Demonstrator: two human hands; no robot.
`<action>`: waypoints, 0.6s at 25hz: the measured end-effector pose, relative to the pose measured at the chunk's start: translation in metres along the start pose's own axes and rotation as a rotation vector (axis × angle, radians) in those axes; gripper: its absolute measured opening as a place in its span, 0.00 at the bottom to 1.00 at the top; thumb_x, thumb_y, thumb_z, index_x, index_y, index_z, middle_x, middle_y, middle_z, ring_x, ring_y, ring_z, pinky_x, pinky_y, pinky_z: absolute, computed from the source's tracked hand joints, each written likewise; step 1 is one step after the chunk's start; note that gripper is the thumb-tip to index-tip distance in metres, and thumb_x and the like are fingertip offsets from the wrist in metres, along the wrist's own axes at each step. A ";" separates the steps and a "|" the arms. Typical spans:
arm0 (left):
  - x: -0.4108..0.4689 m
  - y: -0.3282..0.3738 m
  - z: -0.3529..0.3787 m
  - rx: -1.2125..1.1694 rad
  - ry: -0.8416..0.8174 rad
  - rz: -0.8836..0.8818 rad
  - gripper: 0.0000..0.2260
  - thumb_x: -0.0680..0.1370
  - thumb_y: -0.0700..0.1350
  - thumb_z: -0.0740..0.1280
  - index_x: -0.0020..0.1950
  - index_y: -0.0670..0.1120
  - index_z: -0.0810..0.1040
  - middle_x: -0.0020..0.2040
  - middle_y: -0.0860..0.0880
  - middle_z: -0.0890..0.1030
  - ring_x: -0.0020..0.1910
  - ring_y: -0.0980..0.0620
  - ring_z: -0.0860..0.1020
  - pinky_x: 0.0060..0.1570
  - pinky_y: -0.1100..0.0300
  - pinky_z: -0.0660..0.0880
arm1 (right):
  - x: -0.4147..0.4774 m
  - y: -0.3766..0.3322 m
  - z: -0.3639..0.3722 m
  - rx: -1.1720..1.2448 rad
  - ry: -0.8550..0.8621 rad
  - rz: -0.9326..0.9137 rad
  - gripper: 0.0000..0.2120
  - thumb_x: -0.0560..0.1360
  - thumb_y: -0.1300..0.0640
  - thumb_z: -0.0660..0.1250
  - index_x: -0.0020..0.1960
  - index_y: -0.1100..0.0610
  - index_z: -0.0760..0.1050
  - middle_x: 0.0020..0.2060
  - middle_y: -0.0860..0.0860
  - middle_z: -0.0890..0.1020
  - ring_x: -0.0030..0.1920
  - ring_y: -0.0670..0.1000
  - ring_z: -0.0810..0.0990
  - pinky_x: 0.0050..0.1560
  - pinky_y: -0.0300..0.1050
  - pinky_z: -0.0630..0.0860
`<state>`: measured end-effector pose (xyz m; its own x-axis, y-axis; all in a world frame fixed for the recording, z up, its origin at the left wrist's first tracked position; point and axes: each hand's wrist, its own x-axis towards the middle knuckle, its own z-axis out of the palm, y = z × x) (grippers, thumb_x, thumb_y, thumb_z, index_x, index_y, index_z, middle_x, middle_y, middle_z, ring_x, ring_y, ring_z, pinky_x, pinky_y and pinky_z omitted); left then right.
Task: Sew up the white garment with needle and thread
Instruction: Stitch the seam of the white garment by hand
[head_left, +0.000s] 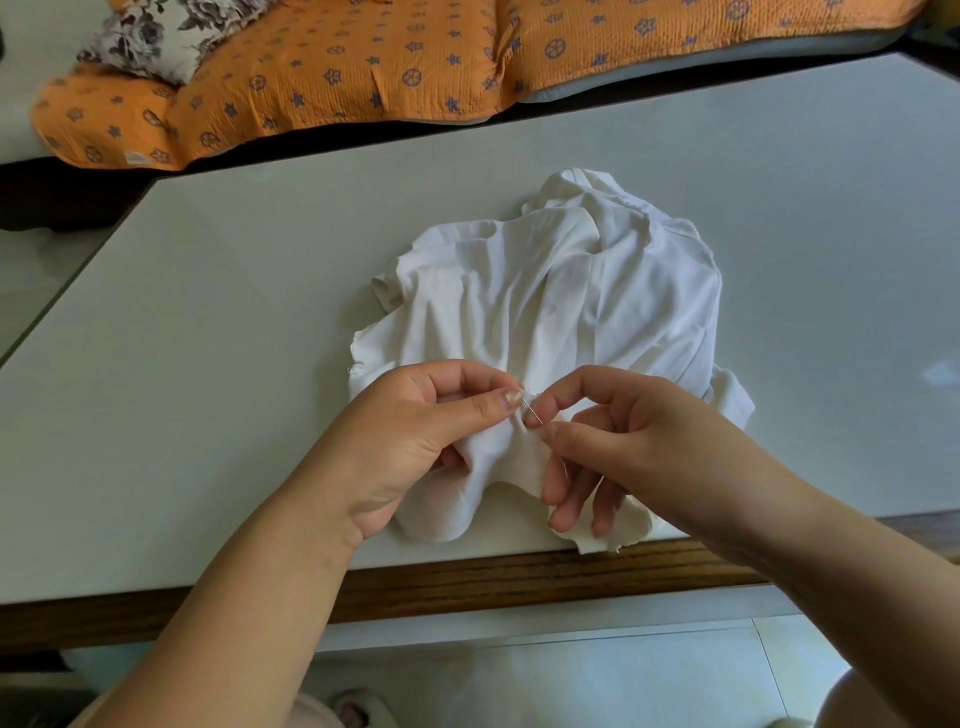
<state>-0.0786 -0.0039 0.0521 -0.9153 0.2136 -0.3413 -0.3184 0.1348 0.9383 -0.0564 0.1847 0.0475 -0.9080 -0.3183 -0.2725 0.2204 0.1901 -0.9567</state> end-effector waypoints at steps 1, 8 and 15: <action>0.000 0.000 0.001 -0.003 0.002 0.004 0.09 0.64 0.49 0.73 0.42 0.48 0.85 0.34 0.53 0.81 0.34 0.60 0.76 0.33 0.69 0.72 | 0.000 0.000 0.000 -0.004 -0.001 0.003 0.04 0.80 0.62 0.63 0.50 0.58 0.77 0.32 0.57 0.83 0.31 0.56 0.84 0.28 0.42 0.76; 0.000 -0.003 0.003 0.062 0.058 0.103 0.08 0.63 0.50 0.74 0.41 0.50 0.86 0.42 0.47 0.86 0.44 0.54 0.81 0.47 0.62 0.73 | 0.000 0.001 0.002 -0.013 0.014 0.021 0.05 0.79 0.63 0.63 0.50 0.58 0.77 0.31 0.56 0.83 0.31 0.55 0.84 0.28 0.41 0.76; -0.001 -0.010 0.012 0.321 0.170 0.287 0.07 0.72 0.43 0.75 0.43 0.56 0.86 0.37 0.53 0.85 0.38 0.59 0.82 0.38 0.69 0.75 | 0.002 0.003 0.006 0.004 0.078 0.036 0.04 0.80 0.63 0.62 0.51 0.60 0.75 0.31 0.56 0.84 0.29 0.54 0.83 0.28 0.40 0.76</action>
<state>-0.0718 0.0061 0.0426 -0.9913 0.1282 -0.0309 0.0221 0.3920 0.9197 -0.0556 0.1792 0.0437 -0.9244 -0.2383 -0.2977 0.2542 0.1968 -0.9469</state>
